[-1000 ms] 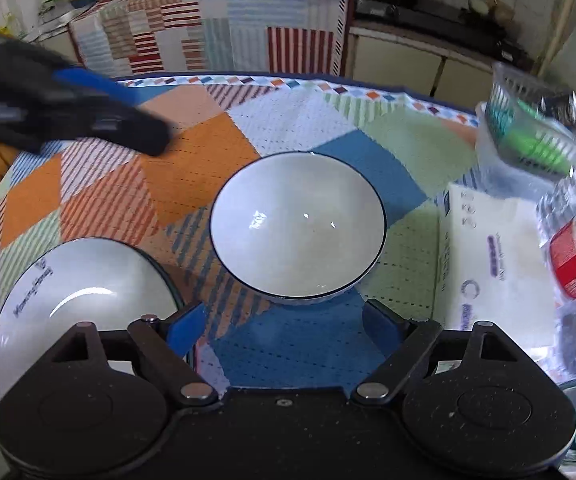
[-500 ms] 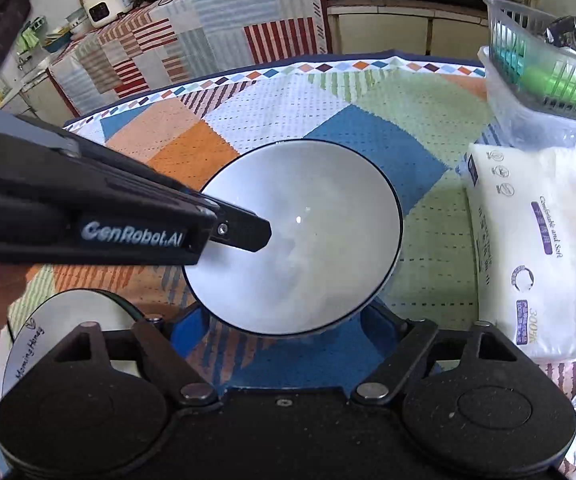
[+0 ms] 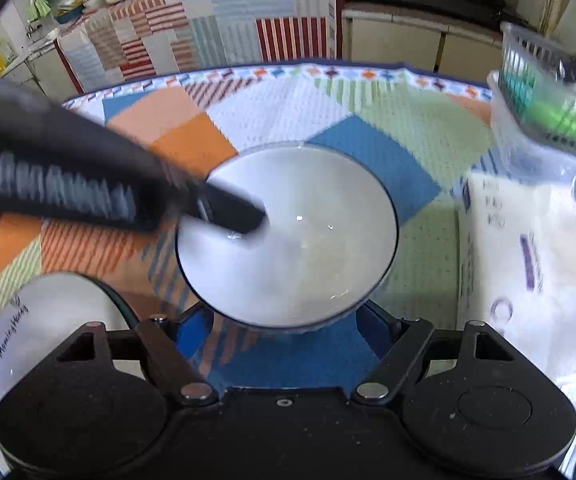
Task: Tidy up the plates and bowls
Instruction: 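Close both grippers on the small bowl's rim and lift it, then carry the bowl beside the plate stack, lower it and open both grippers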
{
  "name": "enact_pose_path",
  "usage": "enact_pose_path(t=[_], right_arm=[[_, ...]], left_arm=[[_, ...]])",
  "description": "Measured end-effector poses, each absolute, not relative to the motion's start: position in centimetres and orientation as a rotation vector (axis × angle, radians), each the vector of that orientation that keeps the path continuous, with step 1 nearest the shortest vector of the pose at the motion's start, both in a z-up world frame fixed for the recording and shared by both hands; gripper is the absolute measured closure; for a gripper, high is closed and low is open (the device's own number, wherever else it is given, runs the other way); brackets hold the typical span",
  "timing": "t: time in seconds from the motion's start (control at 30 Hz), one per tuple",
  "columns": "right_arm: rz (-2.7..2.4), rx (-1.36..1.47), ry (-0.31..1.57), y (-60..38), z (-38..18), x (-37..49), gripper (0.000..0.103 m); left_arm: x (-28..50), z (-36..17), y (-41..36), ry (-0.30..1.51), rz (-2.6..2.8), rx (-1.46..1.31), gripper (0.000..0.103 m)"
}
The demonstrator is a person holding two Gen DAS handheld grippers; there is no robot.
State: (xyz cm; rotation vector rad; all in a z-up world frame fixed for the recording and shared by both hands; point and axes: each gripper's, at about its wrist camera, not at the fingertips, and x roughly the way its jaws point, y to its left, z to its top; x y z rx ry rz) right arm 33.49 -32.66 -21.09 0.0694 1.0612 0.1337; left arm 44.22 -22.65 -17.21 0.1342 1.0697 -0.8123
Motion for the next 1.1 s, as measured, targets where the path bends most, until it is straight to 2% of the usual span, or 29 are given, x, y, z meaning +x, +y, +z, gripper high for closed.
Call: enact_pose_path(t=[0.1,0.37,0.57,0.67,0.77,0.8,0.83,0.87,0.9,1.1], right_arm=[[0.132,0.072,1.061,-32.9,-21.5,33.4,0.021],[0.155,0.074,1.065,-33.0,-21.2,33.8,0.021],[0.155,0.059,1.072,-32.8,-21.8,33.7,0.021],[0.16,0.081,1.071,-33.0,-21.9,33.6,0.021],[0.16,0.077,1.057,-32.9,-22.0,33.4,0.021],[0.159,0.081,1.054,-32.9,-22.1,33.4,0.021],[0.159,0.086,1.052,-32.9,-22.1,33.4,0.021],[0.163,0.086,1.05,-32.9,-22.1,33.5,0.021],[0.171,0.084,1.045,-32.8,-22.1,33.6,0.021],[0.195,0.039,1.042,-31.6,-21.4,34.2,0.02]], left_arm=[[45.5,-17.8,-21.8,1.077,-0.775,0.085,0.072],[45.8,-18.0,-21.1,1.065,-0.806,-0.005,0.06],[44.6,-15.8,-20.1,0.955,-0.753,0.038,0.042],[45.1,-16.6,-20.5,0.978,-0.706,0.088,0.041],[45.7,-18.8,-20.7,1.035,-0.677,0.11,0.048],[45.7,-19.6,-20.9,1.051,-0.674,0.107,0.064],[45.9,-20.5,-21.0,1.077,-0.673,0.095,0.073],[46.0,-21.4,-21.2,1.111,-0.677,0.076,0.089],[46.0,-22.1,-21.1,1.134,-0.686,0.043,0.094],[45.9,-21.2,-19.8,1.135,-0.684,0.081,0.093]])
